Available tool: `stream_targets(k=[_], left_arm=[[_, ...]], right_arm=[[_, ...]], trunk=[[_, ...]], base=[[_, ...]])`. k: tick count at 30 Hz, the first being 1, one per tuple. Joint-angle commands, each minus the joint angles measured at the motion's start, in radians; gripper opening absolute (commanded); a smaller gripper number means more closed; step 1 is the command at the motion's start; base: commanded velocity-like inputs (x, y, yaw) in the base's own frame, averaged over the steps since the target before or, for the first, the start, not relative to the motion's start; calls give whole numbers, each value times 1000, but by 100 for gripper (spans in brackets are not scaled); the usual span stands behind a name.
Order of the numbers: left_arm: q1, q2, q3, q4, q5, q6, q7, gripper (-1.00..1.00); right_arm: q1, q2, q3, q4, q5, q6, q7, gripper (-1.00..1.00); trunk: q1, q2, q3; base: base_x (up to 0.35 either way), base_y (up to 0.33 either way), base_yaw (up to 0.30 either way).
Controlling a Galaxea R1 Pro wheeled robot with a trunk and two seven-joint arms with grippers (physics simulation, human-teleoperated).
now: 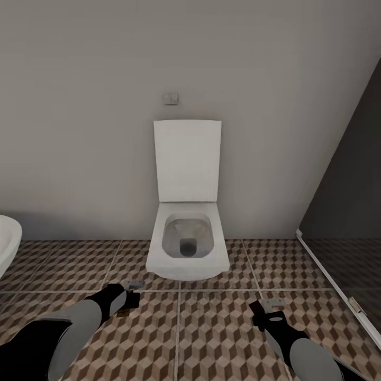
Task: Take the four mousetraps from the cabinet in the bathroom and place them on the bathroom floor. Make sure all four end up on the same floor surface, and ensure that at least two of them are either under or directly next to the same bathroom sink.
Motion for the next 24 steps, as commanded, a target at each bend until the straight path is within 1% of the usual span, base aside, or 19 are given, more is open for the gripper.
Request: stream_targets(k=[1, 24], left_arm=[[0, 0, -7, -1, 7, 4, 1, -100], [0, 0, -7, -1, 7, 5, 1, -100]], right_arm=[[-1, 0, -3, 0, 9, 4, -8, -100], [-1, 0, -3, 0, 9, 4, -7, -100]], trunk=[[0, 0, -1], [0, 0, -1]], base=[[0, 0, 0], [0, 0, 0]])
